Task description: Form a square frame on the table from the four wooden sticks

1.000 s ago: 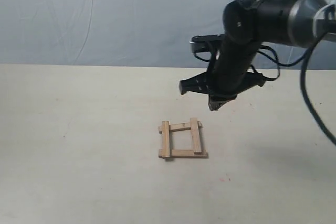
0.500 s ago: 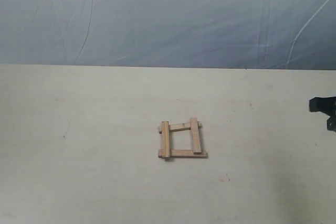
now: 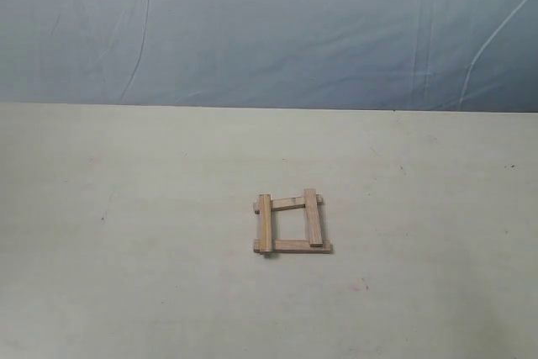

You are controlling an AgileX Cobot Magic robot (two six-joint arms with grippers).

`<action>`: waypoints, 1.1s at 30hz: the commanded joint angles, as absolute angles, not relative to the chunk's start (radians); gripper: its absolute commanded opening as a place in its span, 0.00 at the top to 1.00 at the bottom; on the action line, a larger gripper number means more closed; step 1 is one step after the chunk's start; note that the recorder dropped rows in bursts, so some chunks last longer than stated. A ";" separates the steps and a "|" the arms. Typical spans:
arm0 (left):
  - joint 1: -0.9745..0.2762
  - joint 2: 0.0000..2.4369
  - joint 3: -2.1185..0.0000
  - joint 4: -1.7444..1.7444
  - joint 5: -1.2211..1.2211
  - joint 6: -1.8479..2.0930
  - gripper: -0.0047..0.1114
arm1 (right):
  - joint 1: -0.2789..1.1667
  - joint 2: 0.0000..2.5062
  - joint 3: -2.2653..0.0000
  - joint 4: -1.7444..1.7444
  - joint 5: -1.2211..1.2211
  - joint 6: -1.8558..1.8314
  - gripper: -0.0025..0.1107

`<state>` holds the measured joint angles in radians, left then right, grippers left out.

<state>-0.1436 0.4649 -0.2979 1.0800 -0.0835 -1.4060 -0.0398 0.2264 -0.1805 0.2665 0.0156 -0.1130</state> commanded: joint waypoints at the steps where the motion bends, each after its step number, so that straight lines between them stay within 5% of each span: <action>1: -0.142 0.459 -0.297 1.093 -0.076 -1.409 0.96 | -0.038 0.105 -0.110 0.268 -0.037 -0.120 0.99; 33: -0.142 0.459 -0.297 1.100 -0.084 -1.406 0.96 | -0.038 0.042 0.000 0.212 0.006 -0.132 0.99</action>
